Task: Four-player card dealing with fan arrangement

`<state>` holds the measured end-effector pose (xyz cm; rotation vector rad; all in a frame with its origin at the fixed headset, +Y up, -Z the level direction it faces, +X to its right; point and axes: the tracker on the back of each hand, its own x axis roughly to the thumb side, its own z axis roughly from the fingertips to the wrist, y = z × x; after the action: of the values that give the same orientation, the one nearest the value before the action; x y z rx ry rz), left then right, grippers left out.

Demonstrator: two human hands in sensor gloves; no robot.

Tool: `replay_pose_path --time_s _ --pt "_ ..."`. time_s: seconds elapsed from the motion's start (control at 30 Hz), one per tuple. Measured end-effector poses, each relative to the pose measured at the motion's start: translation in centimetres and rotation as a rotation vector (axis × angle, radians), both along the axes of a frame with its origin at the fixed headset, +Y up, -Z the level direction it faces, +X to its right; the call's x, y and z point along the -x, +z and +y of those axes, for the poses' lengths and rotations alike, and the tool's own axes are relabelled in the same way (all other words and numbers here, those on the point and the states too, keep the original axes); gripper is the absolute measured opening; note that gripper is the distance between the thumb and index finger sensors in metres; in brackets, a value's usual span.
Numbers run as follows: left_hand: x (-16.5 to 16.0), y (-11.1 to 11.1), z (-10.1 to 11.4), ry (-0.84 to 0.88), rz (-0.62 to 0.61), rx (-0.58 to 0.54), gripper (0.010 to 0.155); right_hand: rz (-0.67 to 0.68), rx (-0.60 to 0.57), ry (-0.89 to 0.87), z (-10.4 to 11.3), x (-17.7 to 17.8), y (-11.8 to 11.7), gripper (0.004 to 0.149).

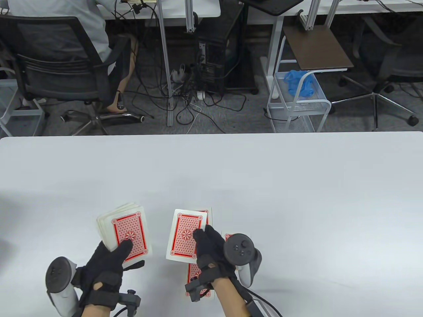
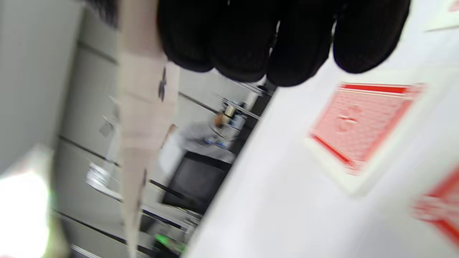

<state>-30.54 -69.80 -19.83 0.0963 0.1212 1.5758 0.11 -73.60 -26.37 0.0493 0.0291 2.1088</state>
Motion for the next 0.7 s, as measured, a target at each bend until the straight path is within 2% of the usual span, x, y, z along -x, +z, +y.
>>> replay_pose_path --time_s 0.1,0.17,0.3,0.37,0.4,0.47,0.53,0.6,0.67,0.7 --pt "0.7 0.0 -0.1 0.064 0.006 -0.008 0.054 0.095 0.063 0.240 -0.6 3.5 -1.2 0.040" --pt "0.9 -0.1 -0.2 0.055 0.005 -0.013 0.054 0.156 0.113 0.461 -1.2 5.8 -1.7 0.041" --pt "1.1 -0.2 -0.4 -0.007 0.019 -0.009 0.054 0.123 0.042 0.877 -2.3 9.7 -1.9 0.042" --pt "1.0 -0.2 -0.6 -0.011 0.019 0.004 0.053 0.138 0.031 1.024 -2.7 10.5 -1.9 0.044" --pt "0.9 -0.3 -0.8 -0.008 0.015 0.013 0.053 0.187 0.019 1.138 -2.7 10.9 -2.2 0.047" --pt "0.8 -0.3 -1.1 -0.014 0.014 0.027 0.053 0.197 0.032 1.117 -2.1 10.8 -2.3 0.043" --pt "0.7 -0.4 -1.4 -0.030 0.015 0.048 0.053 0.198 -0.024 1.030 -0.6 10.1 -2.2 0.043" --pt "0.3 -0.6 -1.8 -0.030 -0.005 0.069 0.053 0.183 -0.100 0.845 1.1 9.1 -1.8 0.043" --pt "-0.8 -0.8 -2.6 0.040 -0.064 0.105 0.053 0.207 -0.166 0.430 3.1 6.8 -0.7 0.055" --pt "-1.3 -0.9 -2.8 0.064 -0.097 0.114 0.053 0.211 -0.171 0.327 3.5 6.3 -0.2 0.060"
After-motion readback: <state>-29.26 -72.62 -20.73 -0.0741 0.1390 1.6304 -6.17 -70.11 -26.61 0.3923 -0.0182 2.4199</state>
